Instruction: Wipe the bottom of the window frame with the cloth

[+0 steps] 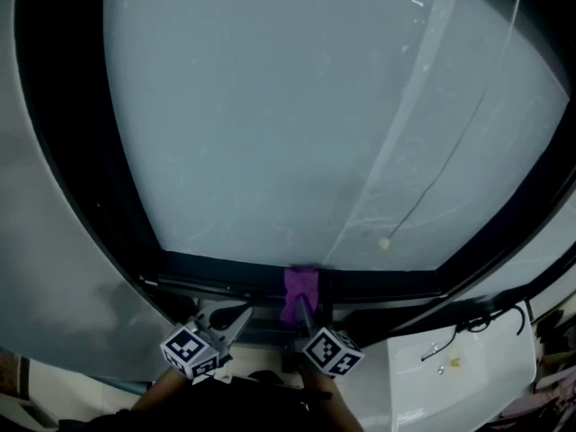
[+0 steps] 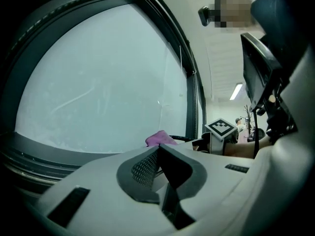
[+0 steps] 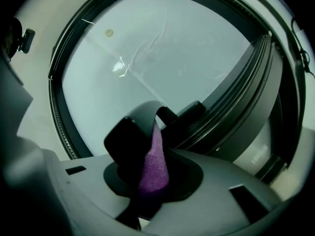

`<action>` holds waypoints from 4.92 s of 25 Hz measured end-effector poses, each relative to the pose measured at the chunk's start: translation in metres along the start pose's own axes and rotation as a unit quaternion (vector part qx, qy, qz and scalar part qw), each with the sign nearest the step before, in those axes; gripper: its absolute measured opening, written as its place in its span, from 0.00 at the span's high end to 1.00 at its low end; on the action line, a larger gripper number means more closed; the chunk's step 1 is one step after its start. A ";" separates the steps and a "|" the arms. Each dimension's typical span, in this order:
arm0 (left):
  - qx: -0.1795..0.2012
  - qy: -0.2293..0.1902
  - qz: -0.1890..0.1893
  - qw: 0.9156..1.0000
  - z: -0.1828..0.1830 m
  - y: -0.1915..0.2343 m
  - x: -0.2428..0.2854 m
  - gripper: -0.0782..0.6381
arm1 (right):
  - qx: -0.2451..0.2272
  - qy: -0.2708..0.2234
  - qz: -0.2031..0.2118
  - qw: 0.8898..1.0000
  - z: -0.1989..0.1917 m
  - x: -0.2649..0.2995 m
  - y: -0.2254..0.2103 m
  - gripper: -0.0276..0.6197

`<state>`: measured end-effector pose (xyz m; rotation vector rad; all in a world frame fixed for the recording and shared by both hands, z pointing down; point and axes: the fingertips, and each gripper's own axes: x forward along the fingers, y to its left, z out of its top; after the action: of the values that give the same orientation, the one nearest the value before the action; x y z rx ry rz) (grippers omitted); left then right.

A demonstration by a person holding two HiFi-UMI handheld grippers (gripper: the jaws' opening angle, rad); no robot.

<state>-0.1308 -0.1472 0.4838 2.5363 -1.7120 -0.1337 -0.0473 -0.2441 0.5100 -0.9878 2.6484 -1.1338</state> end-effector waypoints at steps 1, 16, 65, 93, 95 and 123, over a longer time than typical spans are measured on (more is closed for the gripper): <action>0.000 0.002 -0.004 1.000 -0.001 -0.002 0.002 0.89 | -0.004 -0.001 0.000 1.000 0.001 -0.003 -0.004 0.84; 0.012 0.005 -0.024 1.000 0.000 -0.019 0.025 0.89 | -0.343 0.042 -0.084 0.934 0.036 -0.025 -0.042 0.84; 0.043 -0.018 -0.056 0.997 0.021 -0.060 0.085 0.89 | -0.486 0.115 -0.177 0.848 0.117 -0.021 -0.106 0.83; 0.044 -0.059 -0.077 0.994 0.028 -0.087 0.135 0.89 | -0.483 0.118 -0.221 0.839 0.171 -0.051 -0.179 0.84; 0.041 -0.057 -0.089 0.994 0.032 -0.084 0.136 0.89 | -0.475 0.119 -0.233 0.840 0.171 -0.053 -0.183 0.83; 0.041 -0.048 -0.162 0.985 0.039 -0.079 0.167 0.89 | -0.429 0.102 -0.356 0.824 0.221 -0.097 -0.255 0.84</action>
<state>-0.0005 -0.2733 0.4309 2.8966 -1.3422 -0.2126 0.2349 -0.4531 0.5087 -2.2398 3.0612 0.0642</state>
